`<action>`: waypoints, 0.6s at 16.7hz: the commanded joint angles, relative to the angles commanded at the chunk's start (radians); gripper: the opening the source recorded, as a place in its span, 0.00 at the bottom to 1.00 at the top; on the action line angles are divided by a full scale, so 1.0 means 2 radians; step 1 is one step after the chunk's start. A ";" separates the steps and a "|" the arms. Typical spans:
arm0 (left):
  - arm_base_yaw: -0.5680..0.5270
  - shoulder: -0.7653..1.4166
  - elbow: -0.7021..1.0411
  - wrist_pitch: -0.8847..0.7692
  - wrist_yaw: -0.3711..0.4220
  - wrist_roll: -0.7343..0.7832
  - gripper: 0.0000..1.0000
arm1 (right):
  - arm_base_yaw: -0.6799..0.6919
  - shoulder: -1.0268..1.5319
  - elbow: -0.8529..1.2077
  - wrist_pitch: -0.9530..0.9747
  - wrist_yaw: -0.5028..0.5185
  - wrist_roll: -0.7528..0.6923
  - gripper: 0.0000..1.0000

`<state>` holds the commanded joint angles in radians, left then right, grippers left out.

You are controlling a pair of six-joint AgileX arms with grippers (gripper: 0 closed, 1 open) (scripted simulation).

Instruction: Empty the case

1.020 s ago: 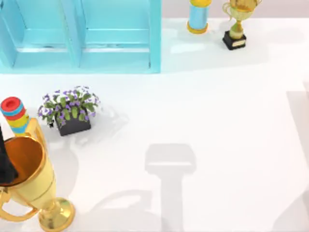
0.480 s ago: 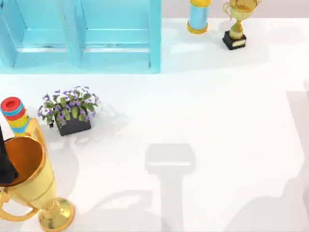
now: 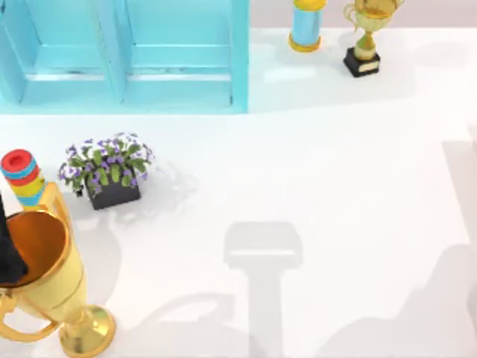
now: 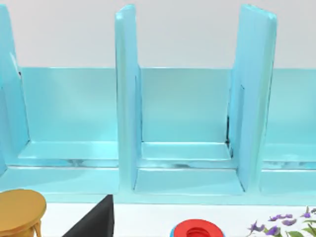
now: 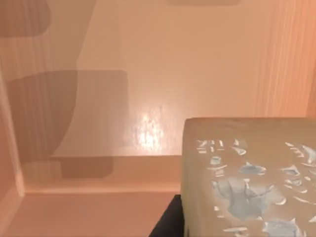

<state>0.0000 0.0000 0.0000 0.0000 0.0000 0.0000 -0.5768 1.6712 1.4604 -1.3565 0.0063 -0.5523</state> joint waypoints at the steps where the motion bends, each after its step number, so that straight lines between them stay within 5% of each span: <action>1: 0.000 0.000 0.000 0.000 0.000 0.000 1.00 | 0.001 0.000 0.001 0.000 0.000 0.001 0.00; 5: 0.000 0.000 0.000 0.000 0.000 0.000 1.00 | 0.054 0.033 0.035 0.001 0.002 0.046 0.00; 10: 0.000 0.000 0.000 0.000 0.000 0.000 1.00 | 0.212 0.134 0.132 0.002 0.008 0.191 0.00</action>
<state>0.0000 0.0000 0.0000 0.0000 0.0000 0.0000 -0.1532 1.9388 1.7247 -1.3525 0.0232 -0.1696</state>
